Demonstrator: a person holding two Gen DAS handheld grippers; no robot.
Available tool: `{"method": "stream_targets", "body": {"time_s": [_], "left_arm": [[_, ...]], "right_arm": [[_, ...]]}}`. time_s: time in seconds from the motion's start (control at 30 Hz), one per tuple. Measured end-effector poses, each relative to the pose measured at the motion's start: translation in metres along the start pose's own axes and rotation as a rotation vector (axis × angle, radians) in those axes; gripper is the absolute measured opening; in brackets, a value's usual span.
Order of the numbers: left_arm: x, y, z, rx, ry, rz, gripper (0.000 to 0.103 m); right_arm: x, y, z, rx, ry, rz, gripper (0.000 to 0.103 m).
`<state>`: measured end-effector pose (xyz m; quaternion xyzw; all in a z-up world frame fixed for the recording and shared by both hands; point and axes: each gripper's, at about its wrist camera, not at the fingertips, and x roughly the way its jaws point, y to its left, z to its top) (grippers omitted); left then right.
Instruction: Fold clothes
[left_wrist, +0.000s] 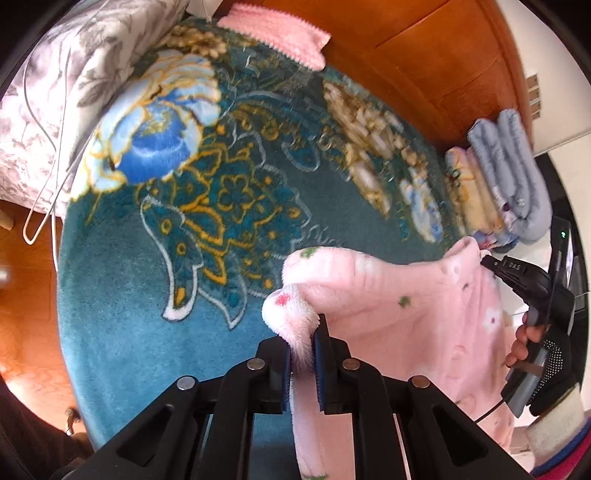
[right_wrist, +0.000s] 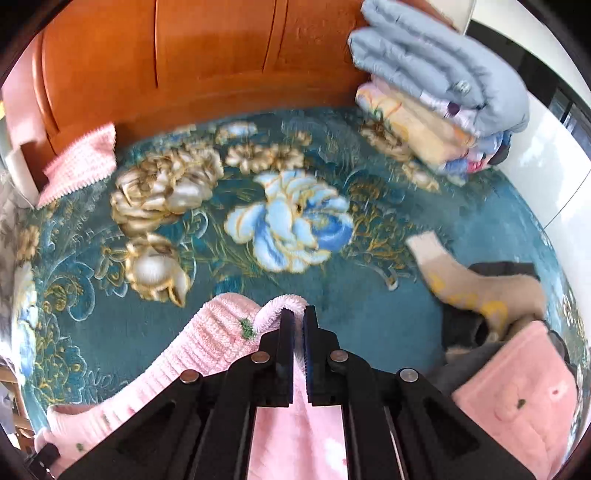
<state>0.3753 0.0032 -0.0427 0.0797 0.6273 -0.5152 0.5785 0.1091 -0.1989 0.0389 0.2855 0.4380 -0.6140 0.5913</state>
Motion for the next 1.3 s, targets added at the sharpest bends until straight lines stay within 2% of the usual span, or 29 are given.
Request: {"method": "stream_targets", "body": {"time_s": [0.1,0.27,0.33,0.4,0.47,0.5,0.53,0.63,0.7,0.73,0.83,0.93,1.03,1.1,1.2,1.3], "left_arm": [[0.007,0.009,0.001,-0.049,0.043,0.008,0.012],[0.005,0.002,-0.002,-0.004,0.029,0.013,0.013],[0.004,-0.001,-0.002,0.015,0.021,0.016,0.013],[0.004,-0.001,-0.001,0.015,0.020,0.022,0.018],[0.001,0.000,-0.001,0.005,0.012,0.025,0.032],[-0.002,-0.001,-0.002,0.008,0.001,0.024,0.036],[-0.005,-0.002,-0.003,0.011,-0.010,0.023,0.045],[-0.014,-0.005,-0.005,0.020,-0.044,0.020,0.056],[-0.020,-0.008,-0.007,0.026,-0.067,0.018,0.057],[-0.023,-0.016,-0.010,0.064,-0.073,0.021,0.057],[-0.027,-0.054,-0.034,0.240,-0.067,-0.035,0.060],[-0.019,-0.088,-0.063,0.362,-0.011,-0.076,0.061],[-0.002,-0.116,-0.084,0.430,0.090,-0.072,0.061],[0.002,-0.131,-0.092,0.476,0.106,-0.053,0.061],[0.002,-0.150,-0.096,0.531,0.079,-0.021,0.061],[-0.001,-0.150,-0.095,0.478,0.079,-0.030,0.061]], "right_arm": [[0.039,0.015,-0.019,-0.028,0.120,-0.024,0.004],[0.051,0.015,-0.039,-0.004,0.170,-0.032,0.005],[0.039,0.010,-0.035,0.012,0.158,-0.006,0.012],[0.018,0.003,-0.035,0.053,0.121,0.029,0.048],[-0.004,-0.005,-0.037,0.099,0.078,0.074,0.050],[-0.017,-0.010,-0.040,0.117,0.055,0.098,0.050],[-0.030,-0.017,-0.044,0.130,0.033,0.116,0.050],[-0.074,-0.055,-0.062,0.172,-0.037,0.089,0.051],[-0.106,-0.099,-0.085,0.246,-0.083,0.035,0.056],[-0.121,-0.124,-0.099,0.298,-0.107,0.006,0.057],[-0.158,-0.205,-0.159,0.512,-0.161,-0.115,0.064],[-0.167,-0.267,-0.230,0.737,-0.109,-0.198,0.064],[-0.159,-0.295,-0.288,0.904,-0.038,-0.157,0.064],[-0.152,-0.302,-0.316,0.986,-0.015,-0.107,0.064],[-0.144,-0.303,-0.333,1.084,-0.051,-0.003,0.064],[-0.134,-0.303,-0.334,1.148,-0.058,0.047,0.064]]}}
